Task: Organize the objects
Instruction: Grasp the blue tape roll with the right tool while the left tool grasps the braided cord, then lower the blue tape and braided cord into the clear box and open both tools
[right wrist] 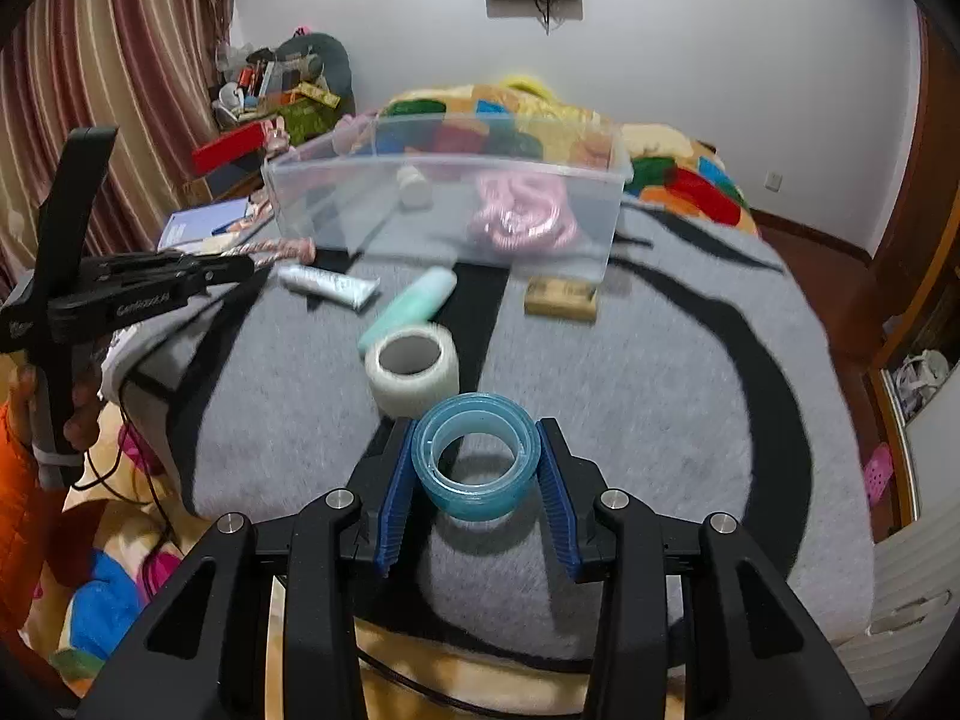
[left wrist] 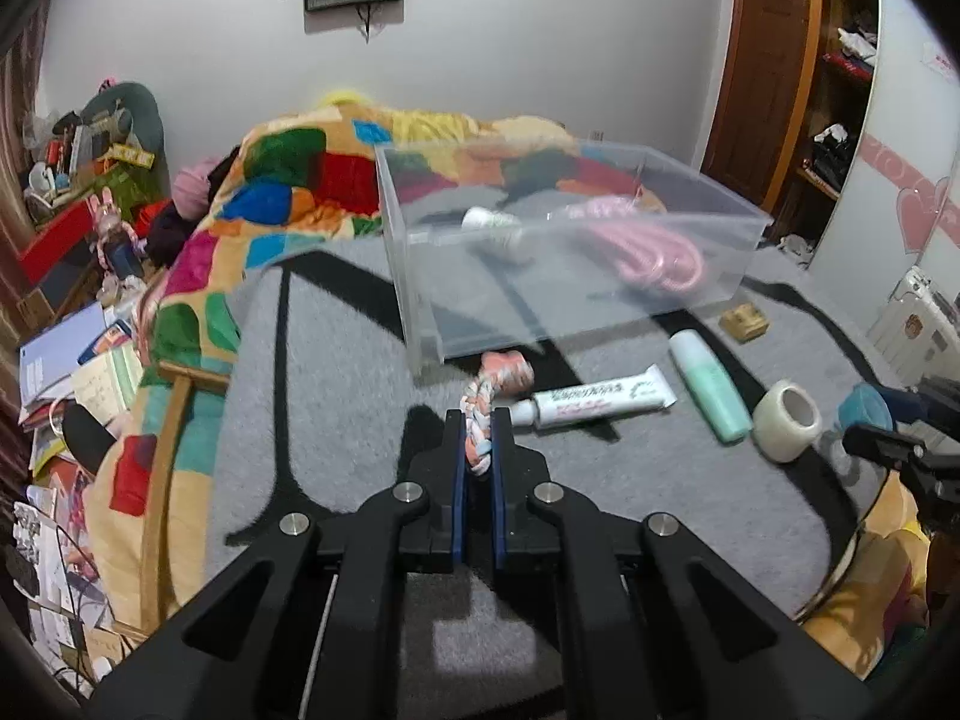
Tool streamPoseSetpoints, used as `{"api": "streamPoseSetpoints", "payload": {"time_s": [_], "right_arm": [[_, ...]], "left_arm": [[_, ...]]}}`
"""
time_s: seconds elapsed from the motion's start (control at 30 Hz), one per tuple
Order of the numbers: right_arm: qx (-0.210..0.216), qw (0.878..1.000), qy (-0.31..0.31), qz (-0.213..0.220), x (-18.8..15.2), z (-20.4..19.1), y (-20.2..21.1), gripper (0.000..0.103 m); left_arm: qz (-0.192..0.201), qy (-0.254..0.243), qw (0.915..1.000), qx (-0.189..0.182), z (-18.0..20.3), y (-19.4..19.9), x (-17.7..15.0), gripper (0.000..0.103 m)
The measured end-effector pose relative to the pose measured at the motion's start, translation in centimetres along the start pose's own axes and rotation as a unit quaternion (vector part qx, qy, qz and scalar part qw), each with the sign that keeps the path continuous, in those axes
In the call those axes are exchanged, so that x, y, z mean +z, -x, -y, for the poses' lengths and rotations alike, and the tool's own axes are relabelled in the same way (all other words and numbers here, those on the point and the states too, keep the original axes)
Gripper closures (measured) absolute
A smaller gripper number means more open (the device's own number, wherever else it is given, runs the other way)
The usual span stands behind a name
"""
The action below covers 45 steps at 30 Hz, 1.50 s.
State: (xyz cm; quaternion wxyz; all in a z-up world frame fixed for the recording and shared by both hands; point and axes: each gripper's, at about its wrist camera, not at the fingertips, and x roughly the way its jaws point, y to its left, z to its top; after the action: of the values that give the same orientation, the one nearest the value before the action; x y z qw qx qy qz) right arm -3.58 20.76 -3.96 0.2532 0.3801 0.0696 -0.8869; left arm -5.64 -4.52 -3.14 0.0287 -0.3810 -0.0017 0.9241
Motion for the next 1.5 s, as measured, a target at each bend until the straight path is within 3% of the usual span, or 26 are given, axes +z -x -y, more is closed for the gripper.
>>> {"api": "streamPoseSetpoints", "payload": {"time_s": [0.37, 0.67, 0.8, 1.07, 1.4, 1.5], "right_arm": [[0.016, 0.997, -0.026, 0.064, 5.0, 0.1, 1.4, 0.067], [0.016, 0.995, -0.032, 0.088, 10.7, -0.9, -1.1, 0.067], [0.015, 0.997, -0.035, 0.069, 13.3, -1.3, -3.6, 0.067], [-0.023, 0.999, -0.022, 0.038, 16.5, -1.4, -7.8, 0.067], [-0.051, 0.998, 0.013, -0.018, 17.0, -0.9, -11.9, 0.067], [-0.043, 0.998, 0.017, -0.030, 16.8, -1.1, -12.3, 0.067]], "left_arm": [[0.059, 0.009, 0.9982, -0.009, 0.4, 3.6, 3.6, 0.097], [0.078, 0.025, 0.9966, 0.000, 0.2, 2.6, 6.8, 0.097], [0.075, 0.033, 0.9966, -0.003, 0.0, 1.2, 8.2, 0.097], [0.027, 0.041, 0.9988, -0.002, -0.2, -3.4, 9.7, 0.097], [-0.022, 0.033, 0.9992, -0.009, 0.5, -6.2, 9.3, 0.096], [-0.023, 0.034, 0.9990, -0.015, 0.5, -5.8, 9.3, 0.089]]}}
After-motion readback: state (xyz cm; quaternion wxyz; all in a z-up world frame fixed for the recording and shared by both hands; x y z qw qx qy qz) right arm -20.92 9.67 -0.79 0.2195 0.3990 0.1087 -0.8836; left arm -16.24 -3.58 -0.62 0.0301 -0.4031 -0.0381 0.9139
